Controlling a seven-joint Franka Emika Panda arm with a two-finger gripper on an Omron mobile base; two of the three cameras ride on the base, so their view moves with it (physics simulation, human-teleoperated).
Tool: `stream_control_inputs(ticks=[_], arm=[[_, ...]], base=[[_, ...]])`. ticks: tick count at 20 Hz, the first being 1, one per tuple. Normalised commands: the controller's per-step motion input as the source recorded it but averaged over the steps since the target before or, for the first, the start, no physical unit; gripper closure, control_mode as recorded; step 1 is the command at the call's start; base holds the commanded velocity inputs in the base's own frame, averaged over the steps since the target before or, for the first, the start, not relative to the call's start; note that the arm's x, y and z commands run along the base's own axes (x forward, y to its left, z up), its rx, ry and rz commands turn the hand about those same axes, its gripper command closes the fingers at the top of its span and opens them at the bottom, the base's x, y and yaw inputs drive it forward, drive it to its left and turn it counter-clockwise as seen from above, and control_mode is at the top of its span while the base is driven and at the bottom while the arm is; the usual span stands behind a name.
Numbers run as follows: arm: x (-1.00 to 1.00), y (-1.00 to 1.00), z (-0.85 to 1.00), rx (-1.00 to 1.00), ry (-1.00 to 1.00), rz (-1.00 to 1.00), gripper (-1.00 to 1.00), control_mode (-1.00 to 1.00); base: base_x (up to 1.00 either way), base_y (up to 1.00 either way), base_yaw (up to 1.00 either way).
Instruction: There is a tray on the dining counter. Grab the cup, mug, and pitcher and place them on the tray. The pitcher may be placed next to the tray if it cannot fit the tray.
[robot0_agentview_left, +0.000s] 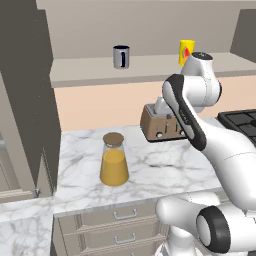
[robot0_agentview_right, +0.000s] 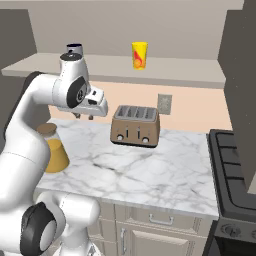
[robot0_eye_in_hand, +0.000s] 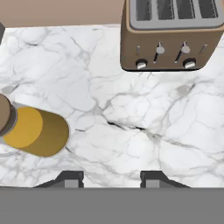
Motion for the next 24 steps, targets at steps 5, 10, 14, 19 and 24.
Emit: stream_control_inputs(ticks=[5,10,14,19,24], arm=[[0.0,-0.06,0.01,0.0,0.0,0.0,-1.0,-1.0],[-0.04,-0.25,0.13,0.0,-0.05,-0.01,-1.0,-1.0],[-0.02,-0.15,0.3,0.0,-0.05,-0.05,-1.0,-1.0],[0.0,-0.06,0.37,0.0,-0.05,-0.08,-1.0,-1.0],[-0.05,-0.08,0.41,0.01,-0.12,-0.15,-1.0,-1.0]], base=[[0.0,0.0,0.0],[0.0,0.0,0.0],[0.0,0.0,0.0],[0.0,0.0,0.0],[0.0,0.0,0.0]])
